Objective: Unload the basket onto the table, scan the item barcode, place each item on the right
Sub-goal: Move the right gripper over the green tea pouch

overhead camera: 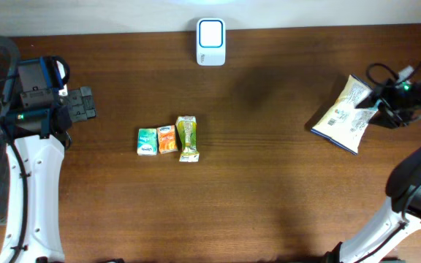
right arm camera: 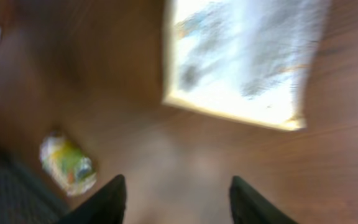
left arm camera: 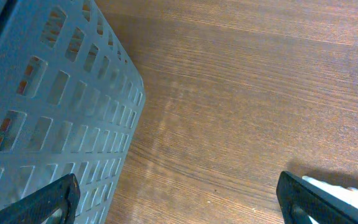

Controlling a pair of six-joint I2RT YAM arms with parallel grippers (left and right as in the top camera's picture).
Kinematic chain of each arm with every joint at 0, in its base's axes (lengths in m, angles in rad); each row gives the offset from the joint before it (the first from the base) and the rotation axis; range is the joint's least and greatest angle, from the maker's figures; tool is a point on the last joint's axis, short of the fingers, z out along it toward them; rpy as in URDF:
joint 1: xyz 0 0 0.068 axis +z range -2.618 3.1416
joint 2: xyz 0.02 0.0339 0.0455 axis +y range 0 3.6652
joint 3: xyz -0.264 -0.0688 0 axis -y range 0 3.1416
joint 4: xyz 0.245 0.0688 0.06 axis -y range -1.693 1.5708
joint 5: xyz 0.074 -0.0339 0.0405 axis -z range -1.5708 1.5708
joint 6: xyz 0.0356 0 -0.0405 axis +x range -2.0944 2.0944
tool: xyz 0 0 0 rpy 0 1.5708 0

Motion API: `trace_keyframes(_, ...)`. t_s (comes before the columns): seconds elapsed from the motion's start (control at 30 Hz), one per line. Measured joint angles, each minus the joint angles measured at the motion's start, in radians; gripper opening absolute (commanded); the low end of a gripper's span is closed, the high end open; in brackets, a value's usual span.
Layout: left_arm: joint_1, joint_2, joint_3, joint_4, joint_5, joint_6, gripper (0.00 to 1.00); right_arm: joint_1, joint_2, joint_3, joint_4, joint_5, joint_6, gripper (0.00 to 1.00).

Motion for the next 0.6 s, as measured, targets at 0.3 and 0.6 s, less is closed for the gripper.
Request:
trace_keyframes(0.3, 0.0, 0.0, 0.0, 0.0, 0.0, 0.0, 0.99, 0.455, -0.005, 0.0, 0.076, -0.105, -0.162, 0.8)
trace_keyframes(0.6, 0.0, 0.0, 0.0, 0.0, 0.0, 0.0, 0.99, 0.916, 0.0, -0.005, 0.415, 0.04, -0.04, 0.71)
